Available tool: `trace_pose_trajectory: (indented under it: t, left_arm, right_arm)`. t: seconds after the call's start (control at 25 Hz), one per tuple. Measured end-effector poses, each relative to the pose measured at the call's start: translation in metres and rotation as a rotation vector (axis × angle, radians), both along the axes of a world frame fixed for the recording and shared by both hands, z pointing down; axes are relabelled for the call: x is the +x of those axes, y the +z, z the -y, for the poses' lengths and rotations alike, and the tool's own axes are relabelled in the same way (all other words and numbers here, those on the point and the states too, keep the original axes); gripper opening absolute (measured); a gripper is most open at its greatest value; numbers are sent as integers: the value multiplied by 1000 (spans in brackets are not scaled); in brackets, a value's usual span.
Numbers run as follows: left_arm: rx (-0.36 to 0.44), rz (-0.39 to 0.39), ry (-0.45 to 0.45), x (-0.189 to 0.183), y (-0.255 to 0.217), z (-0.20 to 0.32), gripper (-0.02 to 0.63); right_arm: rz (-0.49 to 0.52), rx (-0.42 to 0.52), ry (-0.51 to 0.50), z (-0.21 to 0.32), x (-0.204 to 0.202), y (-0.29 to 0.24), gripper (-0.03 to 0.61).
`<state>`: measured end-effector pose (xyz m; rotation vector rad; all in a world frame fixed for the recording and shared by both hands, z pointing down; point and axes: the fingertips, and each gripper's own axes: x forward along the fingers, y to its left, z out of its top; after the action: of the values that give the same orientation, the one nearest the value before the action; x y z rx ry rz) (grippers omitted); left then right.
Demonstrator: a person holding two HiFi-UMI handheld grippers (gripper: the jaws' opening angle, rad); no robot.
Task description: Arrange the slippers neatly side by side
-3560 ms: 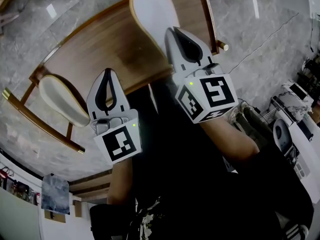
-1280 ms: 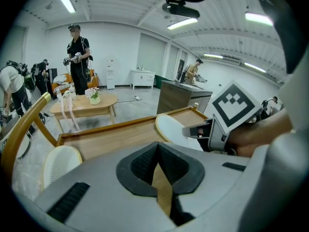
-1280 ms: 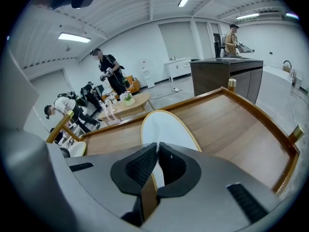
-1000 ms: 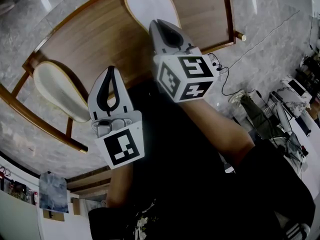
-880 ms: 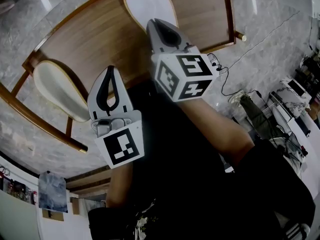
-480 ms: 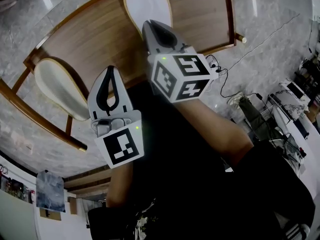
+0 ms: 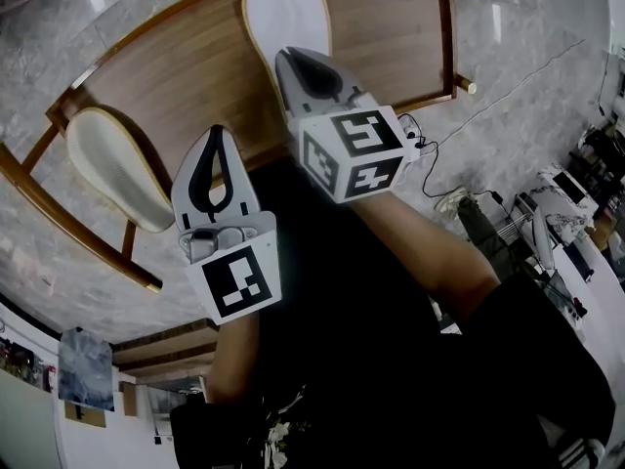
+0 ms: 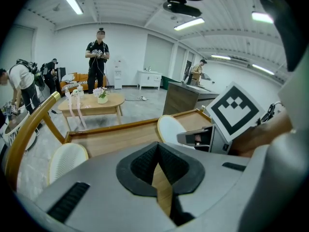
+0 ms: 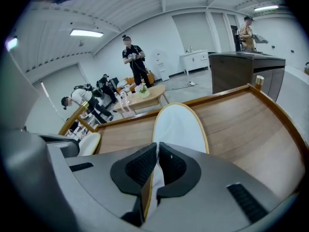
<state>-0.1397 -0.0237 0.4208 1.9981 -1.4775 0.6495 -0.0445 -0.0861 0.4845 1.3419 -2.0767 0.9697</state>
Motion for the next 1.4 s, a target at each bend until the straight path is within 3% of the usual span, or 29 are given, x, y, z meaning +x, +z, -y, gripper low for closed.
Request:
trace_pose_trajectory:
  t: [0.68,0.92,1.4]
  left_arm:
    - [-9,5,-135,23,-3,-6,2]
    - [10,16,-185,30,-9,-10,3]
    - [39,-65,-353,24,2,-12,3]
  right_arm:
    - [91,-14,-244,-9,-11,0,12]
    - [111,25,-351,-14,-12,-13,65]
    - [68,116,-449,-6,23,-44,78]
